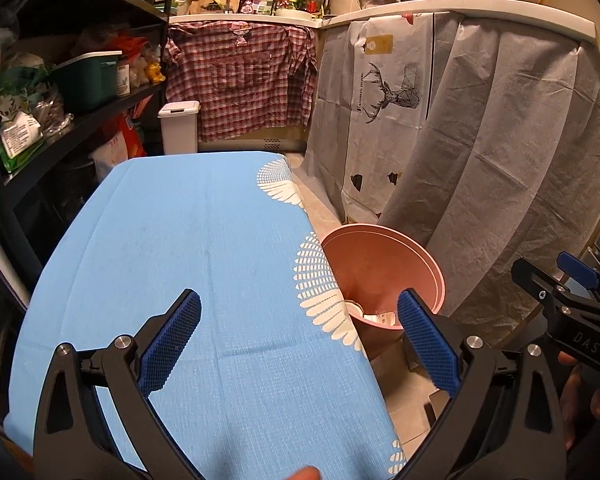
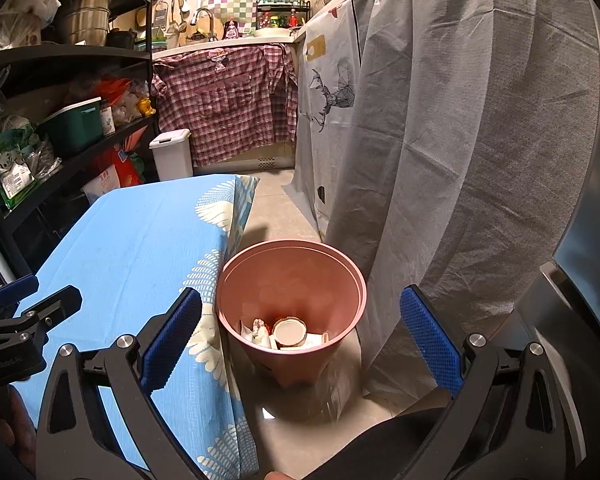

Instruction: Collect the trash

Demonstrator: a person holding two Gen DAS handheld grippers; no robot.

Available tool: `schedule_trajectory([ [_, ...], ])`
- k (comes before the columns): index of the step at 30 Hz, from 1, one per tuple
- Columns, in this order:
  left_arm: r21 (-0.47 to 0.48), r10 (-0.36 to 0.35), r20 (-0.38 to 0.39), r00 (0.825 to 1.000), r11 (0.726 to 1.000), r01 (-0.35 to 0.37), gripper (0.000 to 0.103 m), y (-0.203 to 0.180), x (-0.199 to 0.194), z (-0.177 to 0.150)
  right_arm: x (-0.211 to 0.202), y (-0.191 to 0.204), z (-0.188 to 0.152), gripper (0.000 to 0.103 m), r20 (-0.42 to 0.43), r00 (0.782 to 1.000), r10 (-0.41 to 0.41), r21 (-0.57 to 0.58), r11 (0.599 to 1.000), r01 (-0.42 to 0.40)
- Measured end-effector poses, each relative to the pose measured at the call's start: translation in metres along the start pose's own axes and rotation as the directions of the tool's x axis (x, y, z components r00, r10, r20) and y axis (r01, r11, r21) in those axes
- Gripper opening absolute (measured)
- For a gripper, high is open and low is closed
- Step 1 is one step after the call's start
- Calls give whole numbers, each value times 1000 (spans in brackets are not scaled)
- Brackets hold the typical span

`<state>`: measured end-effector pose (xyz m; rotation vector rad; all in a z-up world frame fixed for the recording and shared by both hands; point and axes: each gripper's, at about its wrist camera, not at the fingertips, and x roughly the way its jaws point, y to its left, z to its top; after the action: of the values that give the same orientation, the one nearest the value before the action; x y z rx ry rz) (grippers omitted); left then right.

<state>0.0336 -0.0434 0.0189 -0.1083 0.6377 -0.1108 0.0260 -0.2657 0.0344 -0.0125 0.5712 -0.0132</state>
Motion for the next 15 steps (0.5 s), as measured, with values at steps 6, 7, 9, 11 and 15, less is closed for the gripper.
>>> schedule_trajectory([
  [6, -2, 2, 0, 1000, 1000, -2, 95, 0, -1, 1, 0, 0, 0, 98, 0, 1000, 1, 1, 1000, -1],
  [7, -2, 2, -1, 1000, 1000, -2, 95, 0, -1, 1, 0, -1, 0, 98, 0, 1000, 1, 1, 1000, -1],
  [9, 2, 3, -4, 1000, 1000, -3, 95, 0, 0, 2, 1, -1, 0, 98, 1, 1000, 1, 2, 1000, -1],
  [11, 4, 3, -5, 1000, 1000, -3, 95, -1, -1, 2, 1, -1, 1, 98, 1, 1000, 1, 2, 1000, -1],
  [15, 5, 6, -1, 1000, 1000, -6, 95, -2, 0, 2, 1, -1, 0, 98, 1, 1000, 0, 1, 1000, 0],
])
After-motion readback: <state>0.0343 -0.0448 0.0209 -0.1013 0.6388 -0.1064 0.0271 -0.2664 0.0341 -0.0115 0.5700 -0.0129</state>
